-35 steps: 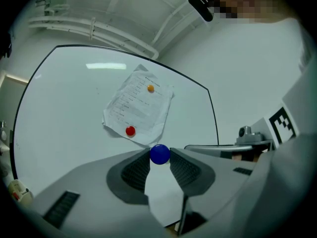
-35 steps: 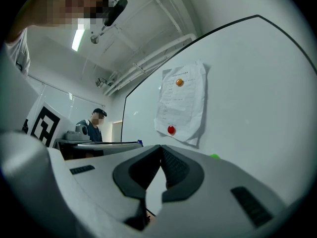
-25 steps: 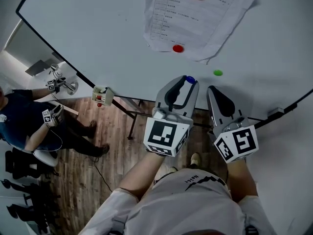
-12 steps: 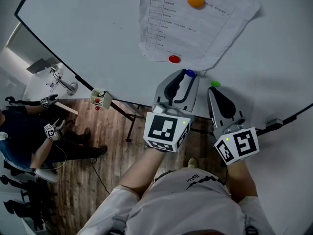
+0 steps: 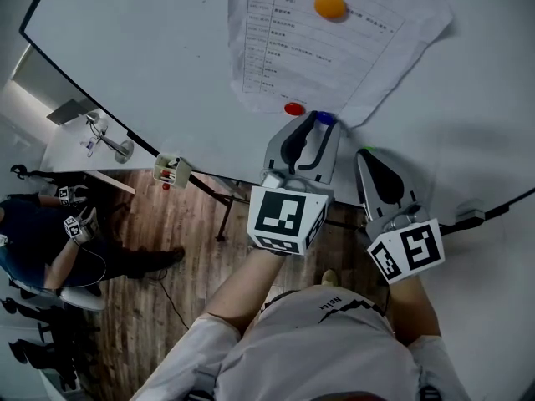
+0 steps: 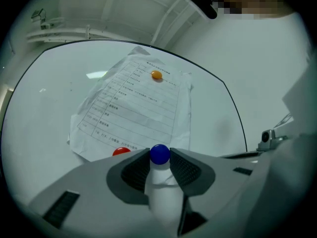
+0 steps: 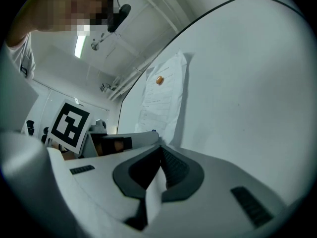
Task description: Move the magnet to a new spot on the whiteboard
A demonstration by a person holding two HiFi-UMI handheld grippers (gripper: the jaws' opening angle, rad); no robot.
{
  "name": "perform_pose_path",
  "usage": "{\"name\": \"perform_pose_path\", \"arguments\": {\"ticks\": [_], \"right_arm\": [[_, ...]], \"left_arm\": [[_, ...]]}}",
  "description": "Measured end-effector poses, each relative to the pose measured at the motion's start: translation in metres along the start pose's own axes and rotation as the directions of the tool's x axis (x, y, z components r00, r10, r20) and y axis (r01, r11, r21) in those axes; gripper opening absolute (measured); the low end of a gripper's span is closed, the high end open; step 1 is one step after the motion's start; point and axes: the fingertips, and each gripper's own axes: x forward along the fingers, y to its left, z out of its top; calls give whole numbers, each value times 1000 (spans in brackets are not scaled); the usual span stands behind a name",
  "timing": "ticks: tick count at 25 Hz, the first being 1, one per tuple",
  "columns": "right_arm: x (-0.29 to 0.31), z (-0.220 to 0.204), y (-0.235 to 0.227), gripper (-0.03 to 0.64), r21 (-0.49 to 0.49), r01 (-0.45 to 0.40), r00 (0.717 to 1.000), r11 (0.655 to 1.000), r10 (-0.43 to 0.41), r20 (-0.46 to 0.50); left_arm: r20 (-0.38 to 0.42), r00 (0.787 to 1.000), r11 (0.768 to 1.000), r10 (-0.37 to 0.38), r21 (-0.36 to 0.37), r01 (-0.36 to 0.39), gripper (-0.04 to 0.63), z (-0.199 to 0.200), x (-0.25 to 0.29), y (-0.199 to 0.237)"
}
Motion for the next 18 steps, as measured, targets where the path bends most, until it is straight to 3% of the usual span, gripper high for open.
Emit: {"name": "perform_pose_path", "arguments": {"ticks": [18], "right_arm": [[0,-1,-13,14,41,-14,1000,999,14,8]], "left_arm": [[-21,995,990,102,105,-99,130,4,11,0]]}}
